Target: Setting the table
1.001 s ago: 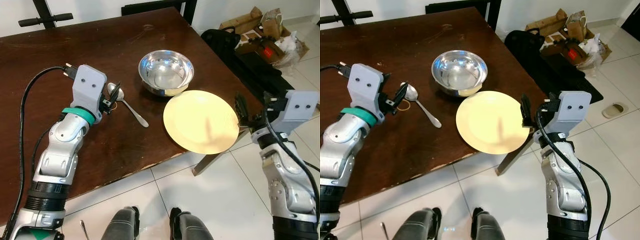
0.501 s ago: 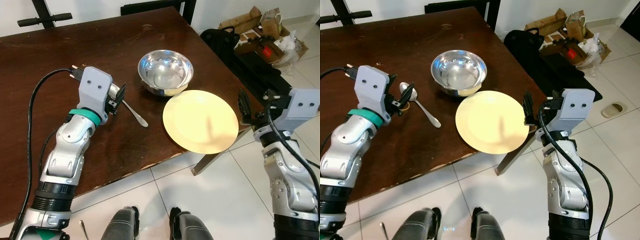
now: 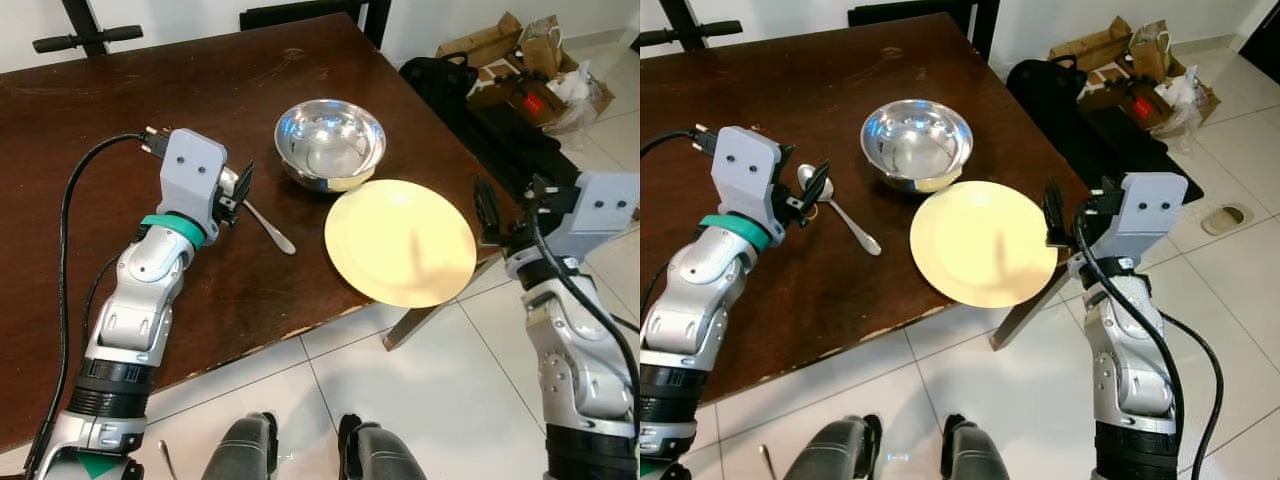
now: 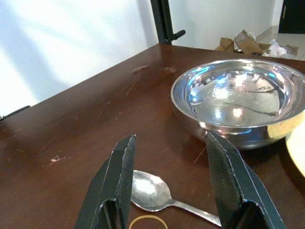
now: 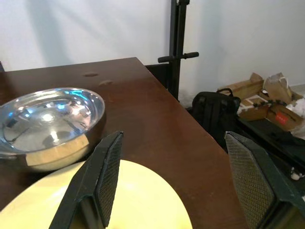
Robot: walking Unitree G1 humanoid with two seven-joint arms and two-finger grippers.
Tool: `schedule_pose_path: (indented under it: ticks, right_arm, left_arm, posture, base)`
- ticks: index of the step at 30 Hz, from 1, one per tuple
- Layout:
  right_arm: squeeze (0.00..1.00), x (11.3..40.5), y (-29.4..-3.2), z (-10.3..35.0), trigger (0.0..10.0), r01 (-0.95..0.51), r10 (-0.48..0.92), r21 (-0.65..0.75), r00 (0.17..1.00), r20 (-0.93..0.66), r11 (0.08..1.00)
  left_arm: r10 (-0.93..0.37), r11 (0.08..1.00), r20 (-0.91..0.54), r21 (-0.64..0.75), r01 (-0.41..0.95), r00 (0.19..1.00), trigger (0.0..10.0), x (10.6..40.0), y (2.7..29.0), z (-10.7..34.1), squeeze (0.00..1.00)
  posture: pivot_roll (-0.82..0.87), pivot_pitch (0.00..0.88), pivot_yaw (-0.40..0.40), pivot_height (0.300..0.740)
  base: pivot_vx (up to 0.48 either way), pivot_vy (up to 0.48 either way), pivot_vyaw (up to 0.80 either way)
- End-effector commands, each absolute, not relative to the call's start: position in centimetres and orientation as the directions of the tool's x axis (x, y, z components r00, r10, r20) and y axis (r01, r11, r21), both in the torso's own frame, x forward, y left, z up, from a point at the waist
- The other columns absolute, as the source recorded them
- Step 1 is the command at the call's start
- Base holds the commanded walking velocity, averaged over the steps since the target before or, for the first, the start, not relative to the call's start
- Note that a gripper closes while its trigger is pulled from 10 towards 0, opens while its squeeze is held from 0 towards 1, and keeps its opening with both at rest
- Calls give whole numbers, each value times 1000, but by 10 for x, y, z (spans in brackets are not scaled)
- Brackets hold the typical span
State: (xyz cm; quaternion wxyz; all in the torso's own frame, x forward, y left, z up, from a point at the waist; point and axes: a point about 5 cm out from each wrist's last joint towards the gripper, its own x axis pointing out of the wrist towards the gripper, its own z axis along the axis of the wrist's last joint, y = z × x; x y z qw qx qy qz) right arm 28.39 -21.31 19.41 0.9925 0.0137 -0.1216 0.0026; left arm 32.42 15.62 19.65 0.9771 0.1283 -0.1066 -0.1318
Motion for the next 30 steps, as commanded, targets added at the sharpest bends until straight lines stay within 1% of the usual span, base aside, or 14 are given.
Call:
schedule_pose_path:
  ticks: [1,11,13,17,22,30]
  right_arm:
    - [0,284,-216,189,10000,2,-8,28,975,223,1000]
    - [0,283,-219,186,10000,16,-23,34,977,212,999]
    - [0,282,-221,186,10000,23,-32,44,977,209,999]
    - [0,282,-222,183,10000,32,-54,108,978,204,994]
    - [0,282,-221,184,10000,38,-68,143,976,208,989]
    - [0,282,-223,184,10000,36,-70,164,976,205,986]
  left_arm:
    - [-280,931,174,288,223,944,10000,321,157,195,0]
    - [-265,937,170,277,212,949,10000,323,157,192,0]
    - [-266,938,169,275,213,949,10000,323,156,191,0]
    - [-266,938,166,273,215,950,10000,323,155,190,0]
    - [-263,939,163,268,214,951,10000,323,156,190,0]
    - [-272,942,158,243,229,949,10000,323,155,190,0]
  posture:
    - [139,83,6,740]
    - [103,79,-8,740]
    - [103,79,-7,740]
    - [106,77,3,740]
    - [104,81,3,740]
    - [105,82,2,740]
  base:
    - [0,0,0]
    - [0,0,0]
    - [0,0,0]
    - [0,0,0]
    - [0,0,0]
    - [0,0,0]
